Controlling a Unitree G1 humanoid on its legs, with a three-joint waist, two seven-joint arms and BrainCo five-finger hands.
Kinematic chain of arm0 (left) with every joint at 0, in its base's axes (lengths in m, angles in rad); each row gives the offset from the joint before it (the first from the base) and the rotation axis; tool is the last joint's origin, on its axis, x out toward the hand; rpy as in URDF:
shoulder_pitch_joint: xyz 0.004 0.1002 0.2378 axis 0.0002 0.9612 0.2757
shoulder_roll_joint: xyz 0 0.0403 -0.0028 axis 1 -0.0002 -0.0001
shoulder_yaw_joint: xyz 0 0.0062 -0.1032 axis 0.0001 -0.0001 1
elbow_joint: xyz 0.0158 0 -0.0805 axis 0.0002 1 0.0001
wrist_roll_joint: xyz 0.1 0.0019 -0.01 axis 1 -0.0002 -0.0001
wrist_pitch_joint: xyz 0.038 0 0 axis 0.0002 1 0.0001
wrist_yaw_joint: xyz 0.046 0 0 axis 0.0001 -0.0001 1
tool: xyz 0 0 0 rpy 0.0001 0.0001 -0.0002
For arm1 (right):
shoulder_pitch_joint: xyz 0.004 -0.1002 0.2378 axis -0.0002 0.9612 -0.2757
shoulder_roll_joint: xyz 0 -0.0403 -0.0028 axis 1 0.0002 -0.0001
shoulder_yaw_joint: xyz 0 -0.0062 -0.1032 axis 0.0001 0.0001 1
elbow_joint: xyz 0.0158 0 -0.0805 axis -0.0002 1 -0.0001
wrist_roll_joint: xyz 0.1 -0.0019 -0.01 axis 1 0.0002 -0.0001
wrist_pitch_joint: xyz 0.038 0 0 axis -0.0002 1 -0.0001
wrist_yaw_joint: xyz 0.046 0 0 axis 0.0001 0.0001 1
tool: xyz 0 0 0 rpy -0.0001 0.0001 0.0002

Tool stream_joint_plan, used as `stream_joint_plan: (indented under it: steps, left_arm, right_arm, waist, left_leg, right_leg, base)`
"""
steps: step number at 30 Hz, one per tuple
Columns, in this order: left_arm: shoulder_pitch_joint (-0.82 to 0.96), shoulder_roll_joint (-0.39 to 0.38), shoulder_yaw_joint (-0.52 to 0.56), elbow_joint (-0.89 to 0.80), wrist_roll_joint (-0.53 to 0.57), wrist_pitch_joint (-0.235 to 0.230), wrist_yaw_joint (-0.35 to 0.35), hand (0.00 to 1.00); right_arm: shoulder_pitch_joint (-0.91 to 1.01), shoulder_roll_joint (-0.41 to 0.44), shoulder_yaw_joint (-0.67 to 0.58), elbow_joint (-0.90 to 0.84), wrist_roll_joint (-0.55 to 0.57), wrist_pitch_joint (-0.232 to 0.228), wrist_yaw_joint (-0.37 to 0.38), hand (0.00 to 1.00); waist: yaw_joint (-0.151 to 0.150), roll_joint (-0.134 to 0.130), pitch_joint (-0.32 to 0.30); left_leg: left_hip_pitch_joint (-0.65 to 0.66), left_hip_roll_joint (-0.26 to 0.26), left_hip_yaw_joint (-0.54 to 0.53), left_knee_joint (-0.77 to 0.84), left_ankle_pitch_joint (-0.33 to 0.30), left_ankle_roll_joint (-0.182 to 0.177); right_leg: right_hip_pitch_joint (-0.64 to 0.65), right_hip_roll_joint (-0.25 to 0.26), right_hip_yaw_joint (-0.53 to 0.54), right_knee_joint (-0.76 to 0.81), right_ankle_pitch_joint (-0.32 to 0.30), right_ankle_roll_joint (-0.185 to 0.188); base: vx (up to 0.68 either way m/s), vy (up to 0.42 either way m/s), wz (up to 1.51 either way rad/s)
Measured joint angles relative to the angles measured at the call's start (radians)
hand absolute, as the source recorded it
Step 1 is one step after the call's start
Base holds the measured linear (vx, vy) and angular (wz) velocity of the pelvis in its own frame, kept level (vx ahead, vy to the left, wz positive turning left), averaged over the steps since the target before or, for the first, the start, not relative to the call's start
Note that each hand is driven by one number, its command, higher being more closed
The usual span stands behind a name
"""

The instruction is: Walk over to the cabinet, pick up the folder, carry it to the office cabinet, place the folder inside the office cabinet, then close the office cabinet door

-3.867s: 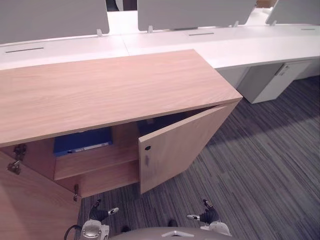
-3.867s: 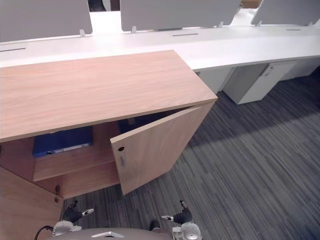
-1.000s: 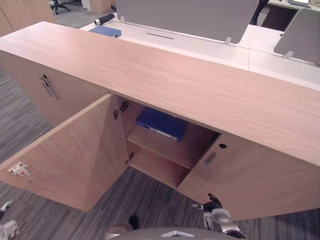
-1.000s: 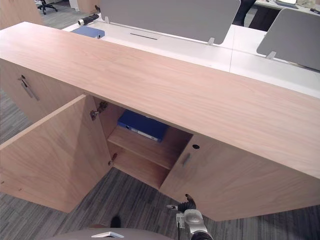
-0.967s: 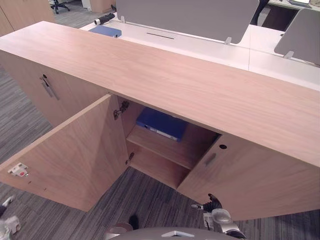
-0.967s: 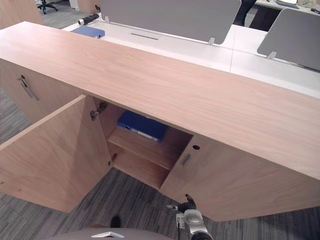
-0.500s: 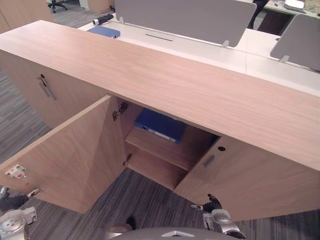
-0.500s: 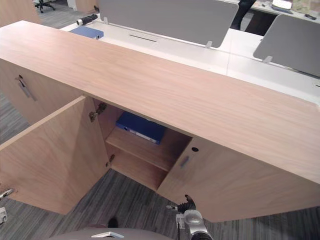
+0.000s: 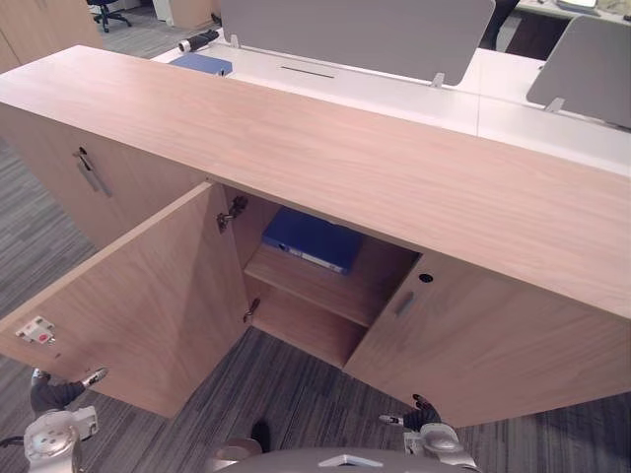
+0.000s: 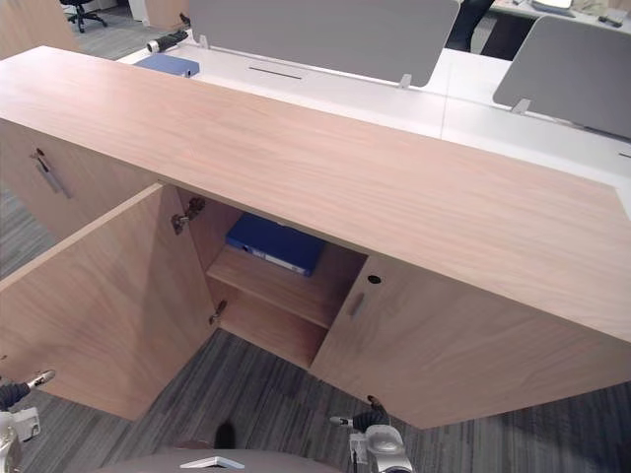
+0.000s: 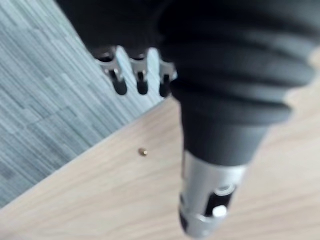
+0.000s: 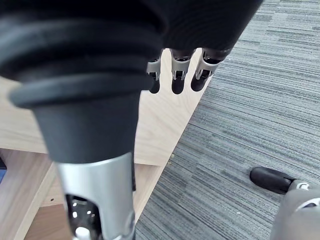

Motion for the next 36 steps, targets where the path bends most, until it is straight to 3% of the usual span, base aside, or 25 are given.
stream_joint_plan:
  steps: [2, 4, 5, 9, 17, 25, 28, 31, 36]
  left_arm:
    - [0.023, -0.008, -0.021, 0.017, 0.015, 0.0, -0.007, 0.0]
    - [0.026, 0.001, -0.017, 0.053, -0.037, 0.006, -0.082, 0.0]
    - [0.025, 0.005, -0.018, 0.053, -0.04, 0.007, -0.086, 0.0]
    - [0.01, 0.079, -0.049, 0.109, 0.012, 0.008, -0.072, 0.0]
    - [-0.017, 0.081, -0.126, 0.216, 0.035, 0.007, -0.044, 0.0]
    - [0.004, 0.005, -0.227, 0.241, 0.035, 0.022, -0.045, 0.0]
    - [0.06, -0.009, -0.283, 0.188, -0.009, 0.021, -0.115, 0.0]
    - [0.072, -0.069, -0.303, 0.165, -0.008, 0.022, -0.127, 0.0]
    - [0.116, -0.125, -0.437, 0.121, -0.005, 0.022, -0.157, 0.0]
  right_arm:
    - [0.002, 0.005, 0.0, 0.0, -0.003, 0.001, 0.001, 0.0]
    - [0.001, 0.004, -0.011, 0.0, -0.009, 0.0, 0.013, 0.0]
    - [0.001, 0.003, -0.011, 0.0, -0.009, 0.001, 0.017, 0.0]
    - [-0.015, 0.001, -0.005, 0.0, -0.009, 0.0, 0.029, 0.0]
    - [-0.029, 0.002, 0.014, 0.002, -0.011, 0.0, 0.027, 0.0]
    - [-0.024, 0.004, 0.033, 0.002, -0.035, 0.001, 0.026, 0.0]
    - [-0.019, 0.004, 0.033, -0.002, -0.037, 0.001, 0.029, 0.0]
    - [-0.011, 0.004, 0.032, -0.003, -0.038, 0.001, 0.03, 0.0]
    - [0.006, 0.011, 0.031, -0.022, -0.039, 0.001, 0.03, 0.0]
  waist:
    - [0.0, 0.006, 0.0]
    - [0.001, 0.003, -0.001]
    - [0.001, 0.002, -0.001]
    - [0.002, -0.009, -0.001]
    - [-0.006, 0.0, 0.002]
    - [-0.017, 0.009, 0.001]
    - [-0.02, 0.017, -0.002]
    - [-0.021, 0.022, -0.005]
    - [-0.027, 0.045, -0.017]
  left_leg:
    - [0.0, -0.001, -0.001, 0.0, 0.005, -0.004]
    - [0.0, -0.003, 0.007, 0.0, 0.003, -0.002]
    - [0.0, -0.003, 0.01, 0.0, 0.003, -0.002]
    - [0.007, -0.007, 0.029, 0.0, 0.002, 0.011]
    - [0.021, -0.006, 0.047, 0.0, -0.018, 0.01]
    - [0.015, -0.007, 0.07, 0.0, -0.012, 0.004]
    - [0.014, -0.004, 0.081, 0.0, -0.008, 0.001]
    - [0.014, -0.004, 0.097, 0.0, -0.008, 0.001]
    - [-0.005, -0.011, 0.107, 0.001, 0.0, 0.003]
  right_leg:
    - [0.0, -0.001, 0.001, 0.0, -0.007, 0.002]
    - [0.0, -0.003, 0.007, -0.005, -0.007, 0.003]
    - [0.0, -0.003, 0.008, -0.007, -0.006, 0.004]
    - [0.001, -0.002, 0.033, -0.01, 0.013, 0.013]
    - [0.0, -0.002, 0.056, -0.006, 0.039, -0.004]
    - [-0.028, -0.007, 0.092, 0.003, 0.02, -0.01]
    - [-0.037, -0.004, 0.114, 0.005, 0.017, -0.006]
    - [-0.044, -0.003, 0.137, 0.004, 0.018, -0.007]
    - [-0.07, -0.005, 0.165, 0.004, 0.024, -0.017]
  base:
    - [-0.01, -0.01, 0.02]
    - [0.03, -0.02, -0.07]
    - [0.04, -0.012, -0.1]
    - [0.05, -0.016, -0.14]
    - [-0.02, 0.012, -0.08]
    - [-0.07, 0.005, -0.09]
    - [-0.06, 0.012, -0.11]
    - [-0.02, 0.022, -0.13]
    - [0.0, 0.032, -0.06]
